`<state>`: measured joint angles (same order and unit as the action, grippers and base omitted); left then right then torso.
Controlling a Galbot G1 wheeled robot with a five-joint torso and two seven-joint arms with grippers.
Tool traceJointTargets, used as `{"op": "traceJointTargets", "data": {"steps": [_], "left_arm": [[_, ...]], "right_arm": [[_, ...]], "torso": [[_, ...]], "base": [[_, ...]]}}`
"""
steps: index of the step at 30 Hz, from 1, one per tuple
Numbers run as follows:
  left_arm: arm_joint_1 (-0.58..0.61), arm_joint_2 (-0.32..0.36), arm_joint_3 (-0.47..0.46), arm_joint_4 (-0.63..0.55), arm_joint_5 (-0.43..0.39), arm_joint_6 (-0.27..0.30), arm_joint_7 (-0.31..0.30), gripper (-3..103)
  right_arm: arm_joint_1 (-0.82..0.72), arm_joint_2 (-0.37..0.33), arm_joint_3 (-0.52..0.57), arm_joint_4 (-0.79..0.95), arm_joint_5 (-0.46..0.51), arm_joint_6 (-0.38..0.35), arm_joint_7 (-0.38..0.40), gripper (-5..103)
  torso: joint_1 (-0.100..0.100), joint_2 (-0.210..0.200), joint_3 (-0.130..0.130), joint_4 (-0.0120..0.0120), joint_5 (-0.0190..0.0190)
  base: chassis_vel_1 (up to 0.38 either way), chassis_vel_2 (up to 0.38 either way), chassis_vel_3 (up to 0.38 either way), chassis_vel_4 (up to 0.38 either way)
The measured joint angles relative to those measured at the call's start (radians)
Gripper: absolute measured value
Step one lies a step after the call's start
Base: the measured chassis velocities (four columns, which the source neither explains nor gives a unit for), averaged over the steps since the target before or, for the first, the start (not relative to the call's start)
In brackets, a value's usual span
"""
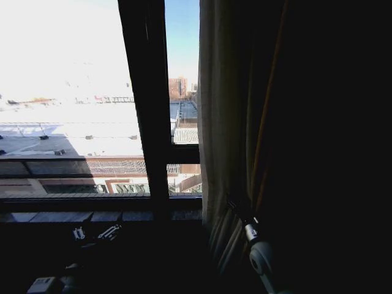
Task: Open the curtains by pulling them apart, changing their state from closed to fully open.
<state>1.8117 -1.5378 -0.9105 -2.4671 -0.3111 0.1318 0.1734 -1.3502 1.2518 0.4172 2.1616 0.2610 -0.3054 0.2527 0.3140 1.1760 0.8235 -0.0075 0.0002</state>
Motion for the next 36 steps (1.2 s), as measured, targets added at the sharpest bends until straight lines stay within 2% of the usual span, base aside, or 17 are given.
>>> {"op": "traceJointTargets", "data": {"steps": [1,3,4,5,23,36], "left_arm": [[-0.001,0.000,0.000,0.001,-0.001,0.000,0.000,100],[-0.001,0.000,-0.001,0.003,-0.004,0.000,0.000,100],[-0.001,0.000,0.000,0.004,-0.005,0.000,0.000,100],[-0.001,0.001,0.000,0.007,-0.006,-0.001,0.000,100],[0.005,0.004,-0.008,0.012,-0.022,-0.016,0.000,100],[0.004,0.002,-0.006,0.012,-0.021,-0.018,0.000,100]], "right_arm": [[-0.016,-0.001,0.006,0.017,0.000,-0.002,0.002,82],[-0.050,-0.004,0.019,0.050,-0.001,-0.007,0.004,92],[-0.060,-0.005,0.024,0.060,-0.002,-0.008,0.004,92],[-0.070,-0.004,0.034,0.071,-0.008,-0.009,0.004,99],[-0.069,0.021,0.011,0.067,-0.111,0.017,-0.018,100],[-0.068,0.029,-0.016,0.059,-0.137,0.024,-0.023,100]], "torso": [[0.000,0.000,0.000,0.0000,-0.0001],[0.000,0.000,0.000,-0.0002,-0.0001],[0.000,0.000,0.000,-0.0003,0.0000],[0.000,0.000,0.000,-0.0003,-0.0001],[0.000,0.000,0.000,-0.0002,0.0001],[0.000,0.000,0.000,0.0000,0.0000]], "base": [[0.000,0.000,0.000,0.000],[0.000,0.000,0.000,0.000],[0.000,0.000,0.000,0.000],[0.000,0.000,0.000,0.000],[0.038,0.033,-0.042,-0.044],[0.264,0.266,-0.260,-0.269]]}}
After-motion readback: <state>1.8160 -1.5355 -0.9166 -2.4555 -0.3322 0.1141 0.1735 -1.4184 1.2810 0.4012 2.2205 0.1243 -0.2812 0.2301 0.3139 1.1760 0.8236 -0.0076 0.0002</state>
